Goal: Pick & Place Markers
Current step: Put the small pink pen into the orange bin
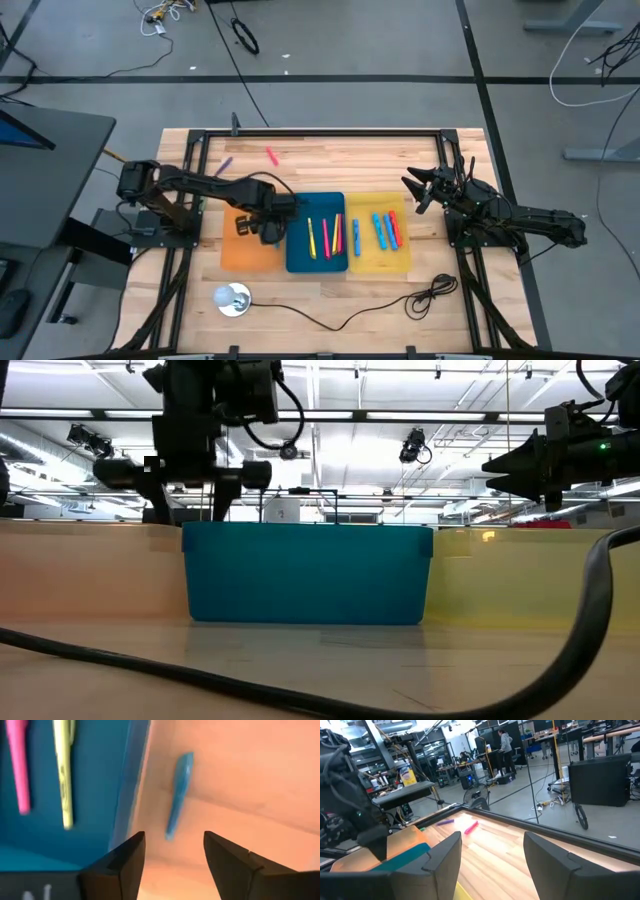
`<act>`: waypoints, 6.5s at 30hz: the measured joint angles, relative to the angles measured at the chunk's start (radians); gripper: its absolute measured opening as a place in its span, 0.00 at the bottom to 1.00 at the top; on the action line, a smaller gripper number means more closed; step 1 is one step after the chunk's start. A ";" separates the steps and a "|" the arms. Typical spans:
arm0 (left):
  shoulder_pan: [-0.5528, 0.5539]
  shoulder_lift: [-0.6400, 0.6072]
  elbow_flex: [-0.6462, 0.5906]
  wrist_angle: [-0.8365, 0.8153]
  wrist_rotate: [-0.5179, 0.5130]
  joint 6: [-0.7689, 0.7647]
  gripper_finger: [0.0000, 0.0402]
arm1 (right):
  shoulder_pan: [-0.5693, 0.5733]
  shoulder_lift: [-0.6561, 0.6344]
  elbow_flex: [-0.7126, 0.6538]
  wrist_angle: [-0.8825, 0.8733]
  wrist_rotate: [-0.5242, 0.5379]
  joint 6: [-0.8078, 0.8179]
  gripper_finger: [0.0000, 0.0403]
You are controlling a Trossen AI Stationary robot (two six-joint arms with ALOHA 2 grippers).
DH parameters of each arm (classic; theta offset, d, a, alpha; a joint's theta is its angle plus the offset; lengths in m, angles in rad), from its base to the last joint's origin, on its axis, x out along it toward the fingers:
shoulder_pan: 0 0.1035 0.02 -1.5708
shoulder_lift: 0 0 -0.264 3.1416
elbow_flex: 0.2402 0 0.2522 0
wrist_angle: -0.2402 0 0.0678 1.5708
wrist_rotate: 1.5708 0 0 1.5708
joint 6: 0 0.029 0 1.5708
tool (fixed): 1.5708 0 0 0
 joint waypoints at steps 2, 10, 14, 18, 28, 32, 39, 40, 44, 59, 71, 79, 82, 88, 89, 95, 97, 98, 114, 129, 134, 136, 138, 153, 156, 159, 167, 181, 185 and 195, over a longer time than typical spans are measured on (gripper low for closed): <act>0.009 -0.028 0.013 -0.032 -0.018 -0.051 0.54 | 0.000 0.000 0.000 0.000 0.000 0.000 0.53; 0.067 -0.109 0.031 -0.077 -0.090 -0.438 0.55 | 0.000 0.000 0.000 0.000 0.000 0.000 0.53; 0.096 -0.133 0.031 -0.076 -0.088 -0.586 0.55 | 0.000 0.000 0.000 0.000 0.000 0.000 0.53; 0.111 -0.143 0.031 -0.069 -0.090 -0.746 0.55 | 0.000 0.000 0.000 0.000 0.000 0.000 0.53; 0.112 -0.143 0.031 -0.021 -0.099 -1.233 0.55 | 0.000 0.000 0.000 0.000 0.000 0.000 0.53; 0.112 -0.143 0.031 -0.015 -0.099 -1.416 0.55 | 0.000 0.000 0.000 0.000 0.000 0.000 0.53; 0.123 -0.142 0.031 -0.010 -0.098 -1.706 0.55 | 0.000 0.000 0.000 0.000 0.000 0.000 0.53; 0.130 -0.143 0.031 -0.007 -0.098 -1.755 0.55 | 0.000 0.000 0.000 0.000 0.000 0.000 0.53; 0.166 -0.142 0.031 0.018 -0.124 -1.925 0.55 | 0.000 0.000 0.000 0.000 0.000 0.000 0.53; 0.422 -0.121 0.040 0.089 -0.152 -2.134 0.55 | 0.000 0.000 0.000 0.000 0.000 0.000 0.53; 0.616 0.068 0.199 0.030 -0.171 -2.291 0.55 | 0.000 0.000 0.000 0.000 0.000 0.000 0.53; 0.694 0.253 0.355 -0.031 -0.076 -2.437 0.55 | 0.000 0.000 0.000 0.000 0.000 0.000 0.53; 0.711 0.323 0.418 -0.104 -0.069 -2.463 0.55 | 0.000 0.000 0.000 0.000 0.000 0.000 0.53; 0.734 0.440 0.505 -0.185 -0.052 -2.489 0.55 | 0.000 0.000 0.000 0.000 0.000 0.000 0.53; 0.738 0.451 0.510 -0.187 -0.045 -2.497 0.55 | 0.000 0.000 0.000 0.000 0.000 0.000 0.53; 0.764 0.478 0.520 -0.187 -0.046 -2.555 0.55 | 0.000 0.000 0.000 0.000 0.000 0.000 0.53; 0.774 0.478 0.520 -0.187 -0.065 -2.594 0.55 | 0.000 0.000 0.000 0.000 0.000 0.000 0.53; 0.780 0.478 0.520 -0.186 -0.071 -2.611 0.55 | 0.000 0.000 0.000 0.000 0.000 0.000 0.53; 0.800 0.556 0.520 -0.144 0.007 -2.617 0.55 | 0.000 0.000 0.000 0.000 0.000 0.000 0.53; 0.794 0.571 0.520 -0.077 -0.015 -2.536 0.46 | 0.000 0.000 0.000 0.000 0.000 0.000 0.53; 0.794 0.572 0.521 -0.066 -0.013 -2.537 0.28 | 0.000 0.000 0.000 0.000 0.000 0.000 0.53; 0.794 0.572 0.521 -0.062 -0.013 -2.524 0.21 | 0.000 0.000 0.000 0.000 0.000 0.000 0.53; 0.793 0.572 0.521 -0.061 -0.013 -2.504 0.15 | 0.000 0.000 0.000 0.000 0.000 0.000 0.53; 0.774 0.543 0.517 -0.118 0.017 -2.407 0.10 | 0.000 0.000 0.000 0.000 0.000 0.000 0.53; 0.766 0.521 0.517 -0.140 0.016 -2.399 0.09 | 0.000 0.000 0.000 0.000 0.000 0.000 0.53; 0.760 0.483 0.517 -0.145 0.009 -2.398 0.09 | 0.000 0.000 0.000 0.000 0.000 0.000 0.53; 0.755 0.379 0.518 -0.189 0.001 -2.381 0.10 | 0.000 0.000 0.000 0.000 0.000 0.000 0.53; 0.725 0.252 0.518 -0.318 -0.046 -2.379 0.10 | 0.000 0.000 0.000 0.000 0.000 0.000 0.53; 0.689 0.225 0.499 -0.313 -0.062 -2.384 0.11 | 0.000 0.000 0.000 0.000 0.000 0.000 0.53; 0.538 0.020 0.193 -0.157 -0.041 -2.553 0.10 | 0.000 0.000 0.000 0.000 0.000 0.000 0.53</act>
